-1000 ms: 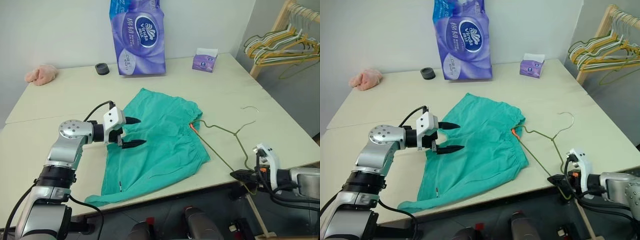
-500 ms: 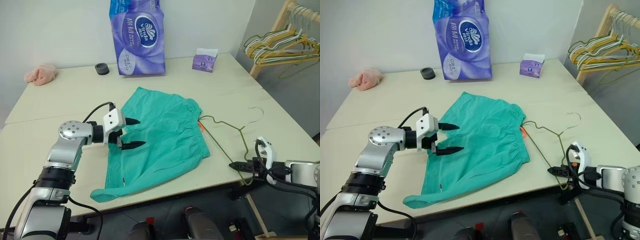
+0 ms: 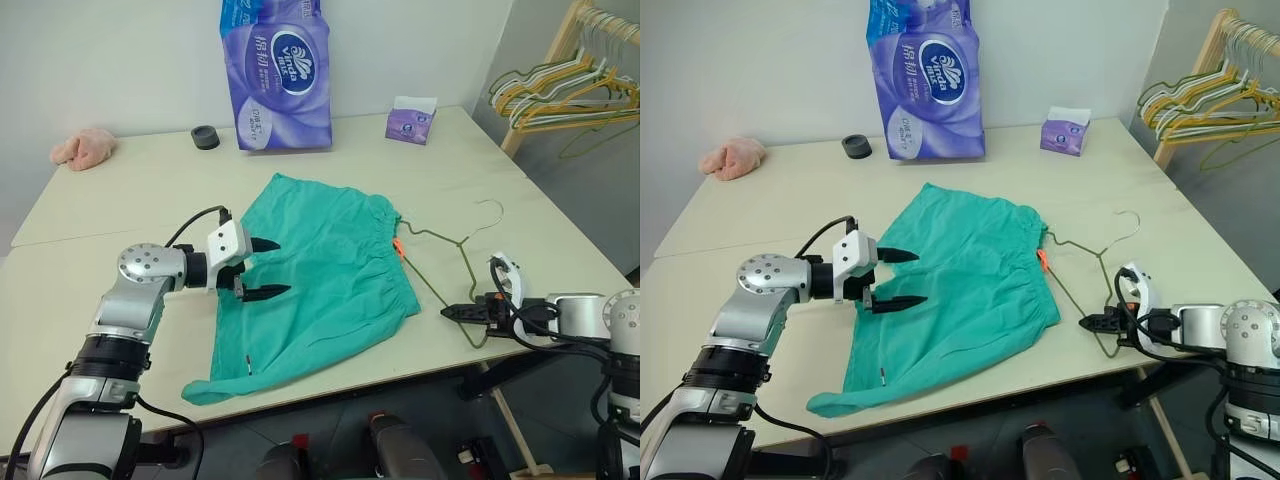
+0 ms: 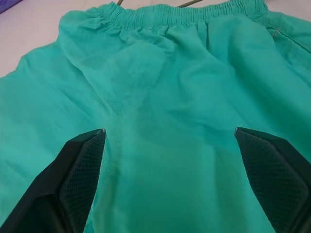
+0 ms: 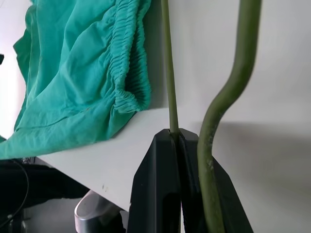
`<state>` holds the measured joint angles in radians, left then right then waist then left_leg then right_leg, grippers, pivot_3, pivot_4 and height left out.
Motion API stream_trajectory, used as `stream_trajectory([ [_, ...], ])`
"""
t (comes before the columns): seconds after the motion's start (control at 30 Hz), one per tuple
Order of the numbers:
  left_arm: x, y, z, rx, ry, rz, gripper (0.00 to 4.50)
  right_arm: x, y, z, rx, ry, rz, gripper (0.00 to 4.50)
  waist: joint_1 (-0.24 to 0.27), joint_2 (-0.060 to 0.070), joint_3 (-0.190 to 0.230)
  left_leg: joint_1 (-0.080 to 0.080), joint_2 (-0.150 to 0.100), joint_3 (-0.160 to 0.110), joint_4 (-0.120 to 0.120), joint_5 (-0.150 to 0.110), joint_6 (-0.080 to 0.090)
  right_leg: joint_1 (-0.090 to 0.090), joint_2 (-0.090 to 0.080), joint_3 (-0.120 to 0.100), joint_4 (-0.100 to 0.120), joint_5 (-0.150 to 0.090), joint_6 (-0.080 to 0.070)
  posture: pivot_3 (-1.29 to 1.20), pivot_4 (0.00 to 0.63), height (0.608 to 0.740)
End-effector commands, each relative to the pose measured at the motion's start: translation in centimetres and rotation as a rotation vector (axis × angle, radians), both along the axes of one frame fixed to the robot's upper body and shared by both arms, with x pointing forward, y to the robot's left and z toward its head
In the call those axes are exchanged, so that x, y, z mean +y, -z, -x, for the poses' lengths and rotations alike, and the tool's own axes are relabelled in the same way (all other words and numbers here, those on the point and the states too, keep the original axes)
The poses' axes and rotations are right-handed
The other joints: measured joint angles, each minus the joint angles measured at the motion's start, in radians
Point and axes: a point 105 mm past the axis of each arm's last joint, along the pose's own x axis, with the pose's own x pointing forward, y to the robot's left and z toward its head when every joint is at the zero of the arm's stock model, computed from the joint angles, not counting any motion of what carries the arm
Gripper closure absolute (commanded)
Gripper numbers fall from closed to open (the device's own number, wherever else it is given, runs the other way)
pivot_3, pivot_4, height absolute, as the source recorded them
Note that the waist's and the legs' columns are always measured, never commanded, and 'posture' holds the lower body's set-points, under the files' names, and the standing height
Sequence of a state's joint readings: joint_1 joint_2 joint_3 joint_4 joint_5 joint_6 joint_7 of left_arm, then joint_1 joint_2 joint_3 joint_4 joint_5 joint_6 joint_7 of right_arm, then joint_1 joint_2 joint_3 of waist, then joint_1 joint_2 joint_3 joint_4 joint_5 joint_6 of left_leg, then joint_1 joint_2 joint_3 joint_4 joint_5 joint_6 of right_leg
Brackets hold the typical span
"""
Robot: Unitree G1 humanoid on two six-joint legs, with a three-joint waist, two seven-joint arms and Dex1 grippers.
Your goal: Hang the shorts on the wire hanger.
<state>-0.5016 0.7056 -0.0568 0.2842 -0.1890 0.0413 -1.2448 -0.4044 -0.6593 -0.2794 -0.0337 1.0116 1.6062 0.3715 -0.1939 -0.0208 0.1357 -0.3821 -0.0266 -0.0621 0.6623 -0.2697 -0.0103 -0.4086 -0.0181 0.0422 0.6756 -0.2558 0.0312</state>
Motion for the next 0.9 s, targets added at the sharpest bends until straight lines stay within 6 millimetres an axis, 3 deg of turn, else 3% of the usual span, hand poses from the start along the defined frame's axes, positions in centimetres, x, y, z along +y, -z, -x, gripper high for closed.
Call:
stream_trajectory([
  [0.03, 0.0, -0.7, 0.1, -0.047, 0.004, -0.016, 0.02, 1.1, -1.4, 0.3, -0.032, -0.076, -0.049, 4.50, 0.000, 0.000, 0.000, 0.000, 0.000, 0.000, 0.000, 0.000, 0.000, 0.000, 0.000, 0.000, 0.000, 0.000, 0.000, -0.23, 0.109, 0.740],
  [0.3, -0.2, -0.7, 0.1, -0.056, 0.006, -0.019, 0.02, 2.3, -1.2, -3.5, -0.052, 0.013, -0.071, 4.50, -0.001, 0.000, 0.000, 0.000, 0.000, -0.001, -0.001, 0.000, 0.000, -0.001, 0.000, -0.001, 0.001, 0.001, -0.002, -0.23, 0.101, 0.740],
  [0.53, -0.3, -0.8, 0.0, -0.070, 0.006, -0.020, 0.02, 4.8, -0.4, -4.7, -0.031, 0.013, -0.129, 4.50, 0.000, 0.000, 0.000, 0.000, 0.000, 0.000, 0.000, 0.000, 0.000, -0.001, 0.000, 0.000, 0.001, 0.003, -0.004, -0.22, 0.093, 0.740],
  [0.73, -0.2, -0.8, -0.1, -0.077, -0.004, -0.018, 0.02, 6.5, -2.4, -5.8, -0.111, -0.014, -0.167, 4.50, 0.000, 0.001, -0.001, 0.000, 0.000, -0.001, 0.000, 0.000, 0.000, -0.001, -0.001, 0.000, 0.002, 0.003, -0.004, -0.21, 0.092, 0.740],
  [0.9, -0.1, -1.1, -0.3, -0.091, -0.031, 0.007, 0.02, 7.6, -5.1, -6.5, -0.302, -0.075, -0.116, 4.50, 0.000, 0.001, -0.001, -0.001, 0.000, -0.001, 0.000, 0.000, 0.000, -0.002, -0.001, 0.000, 0.002, 0.003, -0.004, -0.21, 0.093, 0.740],
])
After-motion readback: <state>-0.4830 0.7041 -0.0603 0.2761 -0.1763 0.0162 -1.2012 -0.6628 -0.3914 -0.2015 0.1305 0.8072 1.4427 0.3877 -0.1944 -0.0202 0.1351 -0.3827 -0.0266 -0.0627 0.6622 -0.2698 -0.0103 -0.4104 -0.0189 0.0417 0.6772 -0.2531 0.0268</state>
